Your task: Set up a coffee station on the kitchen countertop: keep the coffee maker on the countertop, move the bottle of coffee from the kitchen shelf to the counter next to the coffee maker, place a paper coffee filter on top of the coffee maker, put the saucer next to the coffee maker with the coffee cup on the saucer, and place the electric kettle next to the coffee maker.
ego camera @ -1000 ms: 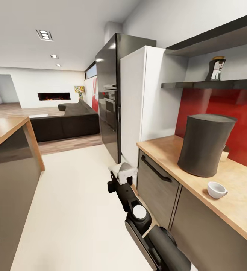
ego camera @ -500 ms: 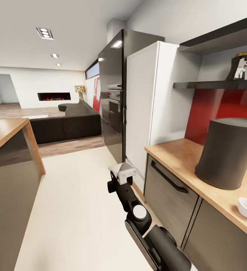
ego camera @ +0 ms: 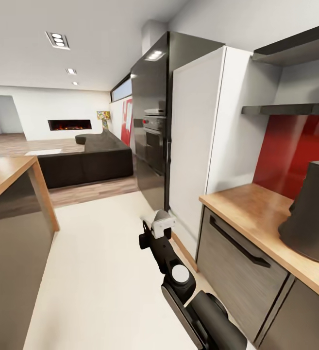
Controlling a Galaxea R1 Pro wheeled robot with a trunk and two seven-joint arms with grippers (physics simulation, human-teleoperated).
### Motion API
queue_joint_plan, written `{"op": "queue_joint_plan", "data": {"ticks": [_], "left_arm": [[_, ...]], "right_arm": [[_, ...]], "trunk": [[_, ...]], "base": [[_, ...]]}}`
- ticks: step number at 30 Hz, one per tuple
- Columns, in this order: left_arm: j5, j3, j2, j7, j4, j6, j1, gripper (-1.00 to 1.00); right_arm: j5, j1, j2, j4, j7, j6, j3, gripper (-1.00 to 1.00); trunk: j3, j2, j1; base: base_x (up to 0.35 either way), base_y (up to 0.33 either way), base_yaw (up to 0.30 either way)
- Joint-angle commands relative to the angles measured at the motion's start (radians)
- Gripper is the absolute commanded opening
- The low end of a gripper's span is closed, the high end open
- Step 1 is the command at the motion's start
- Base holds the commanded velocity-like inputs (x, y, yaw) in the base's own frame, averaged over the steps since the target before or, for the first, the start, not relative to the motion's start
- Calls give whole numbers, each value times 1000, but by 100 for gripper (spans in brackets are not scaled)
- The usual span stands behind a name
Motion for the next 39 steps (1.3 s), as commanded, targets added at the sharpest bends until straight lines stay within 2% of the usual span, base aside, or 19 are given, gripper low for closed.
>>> {"op": "queue_joint_plan", "data": {"ticks": [1, 6, 19, 28, 34, 39], "left_arm": [[8, -1, 0, 0, -2, 0, 1, 100], [8, -1, 0, 0, -2, 0, 1, 100], [7, -1, 0, 0, -2, 1, 1, 100], [7, -1, 0, 0, -2, 1, 1, 100], [8, -1, 1, 1, -2, 1, 1, 100], [8, -1, 1, 2, -2, 1, 1, 100]], "right_arm": [[-13, -1, 0, -1, -9, 3, 3, -100], [-13, -1, 0, -1, -7, 3, 3, -100], [-13, -1, -1, -1, -7, 4, 3, -100], [-13, -1, 0, -2, -7, 4, 4, -100], [-12, -1, -1, -19, -8, 5, 61, -100], [-12, -1, -1, -32, -9, 6, 76, -100]], "trunk": [[-1, -1, 1], [-1, -1, 1], [-1, -1, 1], [-1, -1, 1], [-1, -1, 1], [-1, -1, 1]], "base": [[293, 228, -80], [198, 165, -209], [47, 62, -279], [113, 141, -74], [10, 11, -4], [1, 1, 0]]}}
